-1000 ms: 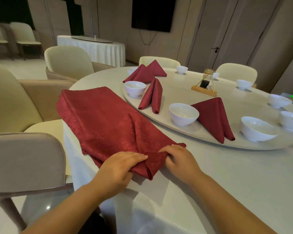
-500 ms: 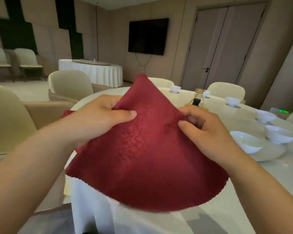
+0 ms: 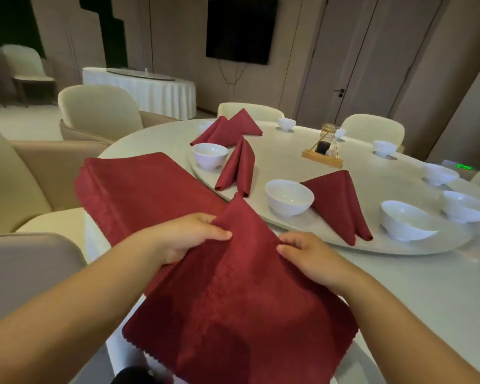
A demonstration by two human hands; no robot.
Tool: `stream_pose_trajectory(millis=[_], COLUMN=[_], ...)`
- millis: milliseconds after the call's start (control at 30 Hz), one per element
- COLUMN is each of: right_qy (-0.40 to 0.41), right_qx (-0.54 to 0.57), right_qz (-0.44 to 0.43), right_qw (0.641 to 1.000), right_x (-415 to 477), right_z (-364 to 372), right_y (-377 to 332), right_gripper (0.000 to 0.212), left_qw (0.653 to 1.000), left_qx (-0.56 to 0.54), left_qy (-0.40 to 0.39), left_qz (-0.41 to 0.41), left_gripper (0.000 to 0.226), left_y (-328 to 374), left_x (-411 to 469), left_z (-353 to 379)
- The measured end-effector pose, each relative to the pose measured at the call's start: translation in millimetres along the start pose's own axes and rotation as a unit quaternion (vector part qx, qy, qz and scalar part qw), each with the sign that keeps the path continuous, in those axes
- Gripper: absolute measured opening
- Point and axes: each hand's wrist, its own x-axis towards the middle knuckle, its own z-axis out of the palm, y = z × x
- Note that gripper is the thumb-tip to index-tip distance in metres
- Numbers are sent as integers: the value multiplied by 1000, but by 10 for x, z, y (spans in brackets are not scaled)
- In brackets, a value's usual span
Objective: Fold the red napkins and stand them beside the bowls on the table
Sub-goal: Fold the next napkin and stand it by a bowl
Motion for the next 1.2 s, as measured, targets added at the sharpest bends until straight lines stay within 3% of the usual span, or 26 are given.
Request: stream_pose_trajectory(millis=[100,233,533,633,800,1100,1200], right_qy=[22,37,123,139,113,22,-3], right_qx=[-55,-148,-158,-136,-133,-83,-95], right_qz=[25,27,52,60,58,135,145], right_qw=[998,988,978,979,983,987,985], right_x=[269,612,1000,996,816,300,241], right_z=[96,194,233,231,1,-382,-359], right_y=[248,422,569,593,624,703,707], right_gripper=[28,22,17,18,22,13,14], left_qw=[999,996,981,976,965,950,945], left_qx=[1,53,142,172,231,276,298], left_qy=[17,50,131,129,126,116,102], left_qz=[-31,-42,-21,-6,-19,-84,-87], left_gripper=[19,17,10,23,34,19,24], left_y=[-202,-323,-242,-222,-175,-424,-430], left_x=[344,691,1170,1215,1023,148,-3], left_z=[-61,-197,-412,-424,-529,-916,-968])
